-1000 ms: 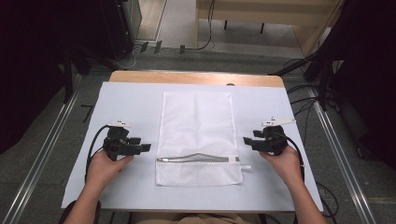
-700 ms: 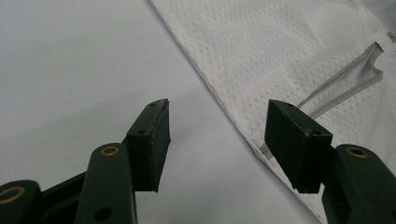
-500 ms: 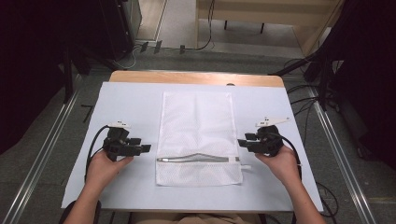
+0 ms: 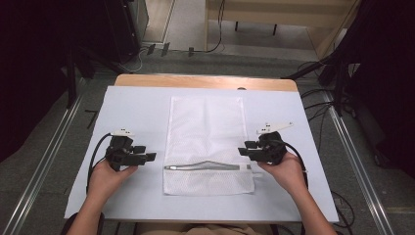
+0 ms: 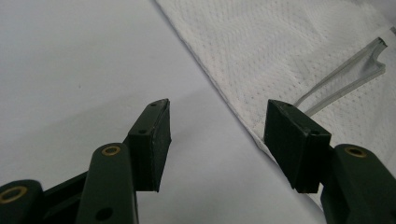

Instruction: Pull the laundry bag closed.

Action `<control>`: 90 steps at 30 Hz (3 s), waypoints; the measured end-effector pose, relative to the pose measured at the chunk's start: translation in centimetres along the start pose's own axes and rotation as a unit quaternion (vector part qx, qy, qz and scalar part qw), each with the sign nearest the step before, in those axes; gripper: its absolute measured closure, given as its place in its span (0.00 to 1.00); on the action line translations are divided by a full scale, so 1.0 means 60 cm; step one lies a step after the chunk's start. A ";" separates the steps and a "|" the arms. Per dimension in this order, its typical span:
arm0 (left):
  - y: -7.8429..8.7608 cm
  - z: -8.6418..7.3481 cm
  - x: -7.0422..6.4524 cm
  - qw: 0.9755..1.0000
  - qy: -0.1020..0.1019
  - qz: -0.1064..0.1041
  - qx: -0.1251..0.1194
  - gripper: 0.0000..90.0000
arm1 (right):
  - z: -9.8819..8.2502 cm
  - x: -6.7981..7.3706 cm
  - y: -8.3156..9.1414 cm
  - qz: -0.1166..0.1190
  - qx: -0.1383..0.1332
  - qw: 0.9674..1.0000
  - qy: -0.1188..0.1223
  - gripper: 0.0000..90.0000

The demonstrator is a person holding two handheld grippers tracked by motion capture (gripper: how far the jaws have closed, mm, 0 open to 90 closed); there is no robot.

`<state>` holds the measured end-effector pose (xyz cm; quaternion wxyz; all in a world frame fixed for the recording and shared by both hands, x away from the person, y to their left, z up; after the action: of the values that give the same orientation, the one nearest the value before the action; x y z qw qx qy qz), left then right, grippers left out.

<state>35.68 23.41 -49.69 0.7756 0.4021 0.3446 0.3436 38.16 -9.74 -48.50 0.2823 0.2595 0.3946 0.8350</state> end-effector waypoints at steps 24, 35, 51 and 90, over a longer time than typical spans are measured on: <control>0.005 -0.008 0.001 1.000 -0.008 0.004 -0.004 0.46 | 0.037 0.061 -0.030 0.029 0.017 0.998 0.052 0.71; 0.004 -0.005 0.001 1.000 -0.007 0.005 -0.006 0.46 | 0.060 0.100 -0.049 0.045 0.019 0.996 0.074 0.75; 0.003 -0.005 -0.001 1.000 -0.008 0.002 -0.006 0.47 | 0.080 0.151 -0.087 0.068 0.026 0.993 0.096 0.78; 0.004 -0.005 0.004 1.000 -0.008 0.003 -0.007 0.47 | 0.100 0.249 -0.211 0.102 0.059 0.984 0.134 0.90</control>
<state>35.49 23.80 -49.69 0.7799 0.4003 0.3352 0.3452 34.92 10.16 -52.25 0.1242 0.2003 0.4489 0.8619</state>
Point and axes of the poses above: each handheld gripper's, and its own axes: y roughly backward along the jaws, z roughly out of its top, x roughly to its left, the point moved 10 cm from there along -y, roughly forward along the jaws, and after that the axes turned 12 degrees about x, right-handed, at the moved point
